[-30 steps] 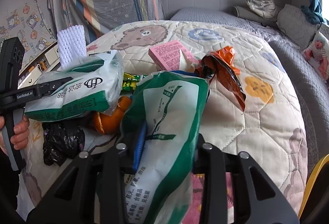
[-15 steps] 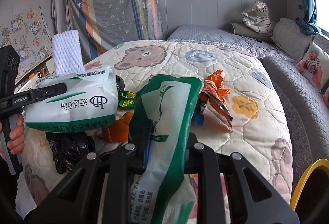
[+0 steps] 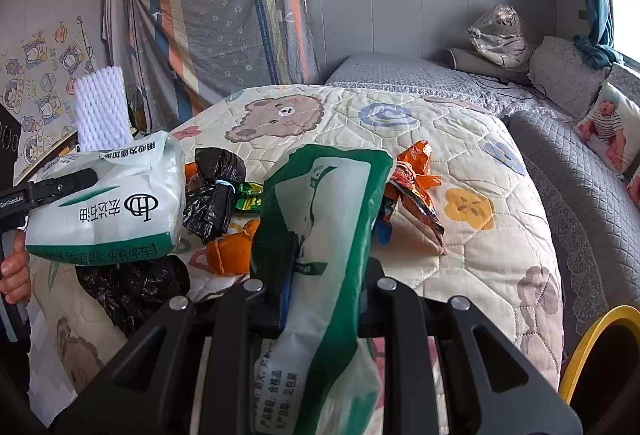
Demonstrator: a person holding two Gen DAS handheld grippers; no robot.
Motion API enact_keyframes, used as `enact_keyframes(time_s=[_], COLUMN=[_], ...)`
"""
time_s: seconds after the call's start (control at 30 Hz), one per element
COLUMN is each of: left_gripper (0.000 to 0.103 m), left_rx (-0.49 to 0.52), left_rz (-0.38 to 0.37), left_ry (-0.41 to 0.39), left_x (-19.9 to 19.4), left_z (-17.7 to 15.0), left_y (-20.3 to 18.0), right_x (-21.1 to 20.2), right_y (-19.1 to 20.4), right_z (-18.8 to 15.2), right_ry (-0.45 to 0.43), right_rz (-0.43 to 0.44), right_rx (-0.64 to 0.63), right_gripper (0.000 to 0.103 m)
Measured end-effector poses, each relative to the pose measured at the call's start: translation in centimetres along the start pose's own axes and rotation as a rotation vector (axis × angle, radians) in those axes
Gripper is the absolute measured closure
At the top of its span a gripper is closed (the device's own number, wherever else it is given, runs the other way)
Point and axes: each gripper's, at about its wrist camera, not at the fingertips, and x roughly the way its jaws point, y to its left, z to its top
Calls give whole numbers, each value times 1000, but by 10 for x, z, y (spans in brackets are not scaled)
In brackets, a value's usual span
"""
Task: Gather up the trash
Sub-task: 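Carry both held bags from the bed over the yellow-rimmed bin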
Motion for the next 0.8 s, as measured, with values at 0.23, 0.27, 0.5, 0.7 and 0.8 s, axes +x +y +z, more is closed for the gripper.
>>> enact_keyframes(time_s=[0.23,0.27,0.5,0.7,0.8], left_gripper=[80,80,80,80,80], left_rx=[-32,-31,-12,-8,-14], left_rz=[-37,-36,-65,-67,-72], left_ry=[-58,-68,-111,-93,-73], left_x=[-25,-29,-45,-42,-37], left_z=[2,4,14,15,14], left_y=[4,3,-8,-14,-16], right_x=[-4,-5,-15,-18,-20], right_y=[1,2,5,5,2], right_z=[3,4,7,8,8], right_ry=[-11,-14,-43,-43,-46], right_rz=[-14,-15,-17,-17,-23], right_rx=[-5,-5,-12,-11,-7], right_gripper=[83,83,83,83,83])
